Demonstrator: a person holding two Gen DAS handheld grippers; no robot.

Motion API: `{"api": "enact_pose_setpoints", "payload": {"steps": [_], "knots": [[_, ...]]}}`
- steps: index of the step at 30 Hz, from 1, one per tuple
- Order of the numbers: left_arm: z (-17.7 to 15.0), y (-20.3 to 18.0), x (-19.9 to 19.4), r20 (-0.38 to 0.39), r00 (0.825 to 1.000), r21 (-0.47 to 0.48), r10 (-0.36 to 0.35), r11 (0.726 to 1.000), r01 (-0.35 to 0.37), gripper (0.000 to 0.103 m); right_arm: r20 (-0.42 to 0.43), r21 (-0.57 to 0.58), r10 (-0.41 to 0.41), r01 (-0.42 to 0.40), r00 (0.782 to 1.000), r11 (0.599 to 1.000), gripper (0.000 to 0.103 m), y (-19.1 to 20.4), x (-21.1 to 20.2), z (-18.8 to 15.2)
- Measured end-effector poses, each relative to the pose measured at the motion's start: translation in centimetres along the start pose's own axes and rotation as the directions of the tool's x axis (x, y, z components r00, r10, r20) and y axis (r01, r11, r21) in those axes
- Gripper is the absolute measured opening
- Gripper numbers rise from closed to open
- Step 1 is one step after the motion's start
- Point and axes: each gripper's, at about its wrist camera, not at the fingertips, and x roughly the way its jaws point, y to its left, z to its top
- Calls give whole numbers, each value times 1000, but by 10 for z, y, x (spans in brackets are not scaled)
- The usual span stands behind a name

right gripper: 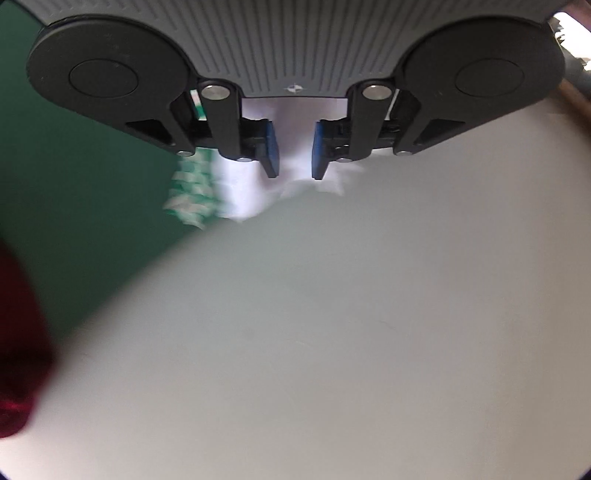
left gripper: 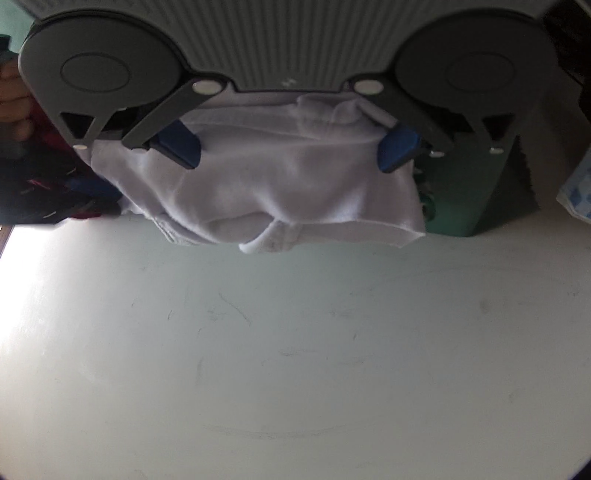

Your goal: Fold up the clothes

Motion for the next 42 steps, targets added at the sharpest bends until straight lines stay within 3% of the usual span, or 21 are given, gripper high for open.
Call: {"api": "enact_pose_setpoints", "payload": {"steps": [4, 6, 7, 10, 11, 14, 15, 17, 18, 22, 26, 28, 31, 34, 35, 38, 42], "knots": [[2, -25, 7, -27, 999, 45, 38, 998, -37, 102, -25, -102, -47, 45, 999, 994, 16, 4, 5, 5], [6, -25, 2, -37, 998, 40, 43, 998, -41, 102, -11, -173, -70, 67, 997, 983, 18, 16, -8, 10], [9, -26, -6, -29, 999, 30, 43, 999, -42, 102, 16, -226, -62, 64, 998, 972, 24, 24, -26, 6], [6, -49, -33, 15, 999, 30, 36, 999, -36, 102, 27, -377, -154, 153, 988, 914, 36, 36, -101, -46], [1, -55, -45, -5, 998, 38, 59, 998, -58, 102, 14, -409, -209, 196, 978, 891, 42, 38, -118, -64], [-24, -76, -86, -68, 991, 45, 112, 993, -110, 102, -15, -495, -354, 301, 935, 815, 49, 43, -168, -120], [-37, -83, -101, -90, 988, 41, 125, 992, -122, 102, -29, -499, -361, 299, 932, 813, 55, 41, -188, -140], [-70, -98, -132, -135, 980, 25, 145, 989, -143, 102, -55, -506, -373, 296, 926, 810, 77, 41, -226, -178], [-87, -105, -147, -162, 974, 16, 156, 988, -156, 102, -66, -507, -377, 294, 924, 810, 79, 45, -240, -194], [-146, -127, -193, -280, 937, 38, 210, 977, -208, 102, -117, -513, -403, 292, 908, 807, 85, 64, -226, -222], [-172, -155, -216, -321, 897, 170, 302, 951, -259, 102, -149, -573, -392, 244, 908, 783, 86, 75, -249, -245], [-167, -164, -218, -323, 881, 174, 346, 937, -304, 102, -128, -577, -418, 275, 900, 769, 86, 82, -240, -240], [-146, -175, -222, -303, 872, 114, 384, 923, -367, 102, -120, -587, -422, 279, 898, 760, 87, 86, -229, -235], [-131, -186, -231, -280, 864, 78, 418, 907, -413, 102, -142, -565, -370, 232, 918, 792, 87, 92, -229, -234], [-129, -191, -237, -265, 862, 84, 431, 901, -425, 102, -150, -566, -349, 210, 925, 797, 87, 94, -234, -235], [-125, -207, -244, -252, 830, 149, 498, 867, -475, 102, -152, -589, -336, 188, 930, 786, 87, 98, -245, -241], [-126, -223, -259, -224, 817, 158, 532, 847, -508, 102, -133, -582, -337, 201, 932, 788, 87, 98, -259, -239]]}}
